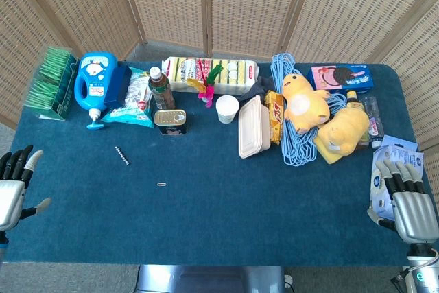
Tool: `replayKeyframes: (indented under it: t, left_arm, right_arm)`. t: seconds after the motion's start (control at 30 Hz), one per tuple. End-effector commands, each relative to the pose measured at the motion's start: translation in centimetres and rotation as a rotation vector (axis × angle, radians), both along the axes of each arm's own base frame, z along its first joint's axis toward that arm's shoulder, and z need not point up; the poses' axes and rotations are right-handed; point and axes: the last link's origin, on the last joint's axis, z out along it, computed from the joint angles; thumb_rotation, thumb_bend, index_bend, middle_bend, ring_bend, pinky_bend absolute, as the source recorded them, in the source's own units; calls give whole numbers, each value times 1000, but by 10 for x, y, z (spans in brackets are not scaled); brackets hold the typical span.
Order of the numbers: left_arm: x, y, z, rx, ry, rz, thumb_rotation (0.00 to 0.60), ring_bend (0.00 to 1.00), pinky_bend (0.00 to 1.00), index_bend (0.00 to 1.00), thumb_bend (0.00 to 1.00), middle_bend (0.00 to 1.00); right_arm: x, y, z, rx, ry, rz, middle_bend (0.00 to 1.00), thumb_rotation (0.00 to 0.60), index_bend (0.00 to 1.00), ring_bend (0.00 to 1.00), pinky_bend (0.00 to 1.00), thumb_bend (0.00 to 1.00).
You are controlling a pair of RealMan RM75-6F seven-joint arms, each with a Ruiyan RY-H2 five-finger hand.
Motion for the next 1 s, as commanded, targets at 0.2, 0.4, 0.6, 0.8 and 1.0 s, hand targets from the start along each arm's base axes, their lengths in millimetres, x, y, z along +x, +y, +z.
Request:
replayKeyframes:
  t: [0.2, 0.4, 0.6, 0.8, 1.0]
  left_arm:
    - [-1, -1, -3, -15, -3, 7, 600, 0, 0, 36, 204, 0]
    - [-6, 8, -15, -59, 2, 19, 600, 0, 0, 106, 220, 0]
    - [-11, 38, -42, -128, 21, -50, 600, 0, 0, 210, 391, 0]
    - [-11, 67, -66, -205, 121, -115, 600, 0, 0, 231, 468, 0]
    - [0, 97, -88, -240, 222, -182, 600, 1, 0, 219, 482, 0]
  right_arm:
    - [-1, 0, 1, 5, -8, -2, 0, 600, 0, 0, 0, 0]
    - [1, 0, 1, 7, -9, 5, 0, 600, 0, 0, 0, 0]
    - [-1, -3, 3, 13, -30, -17, 0, 600, 0, 0, 0, 0]
    - [-3, -6, 2, 25, -38, -32, 0, 600, 0, 0, 0, 0]
    - [-4, -8, -2, 44, -41, -42, 0, 600, 0, 0, 0, 0]
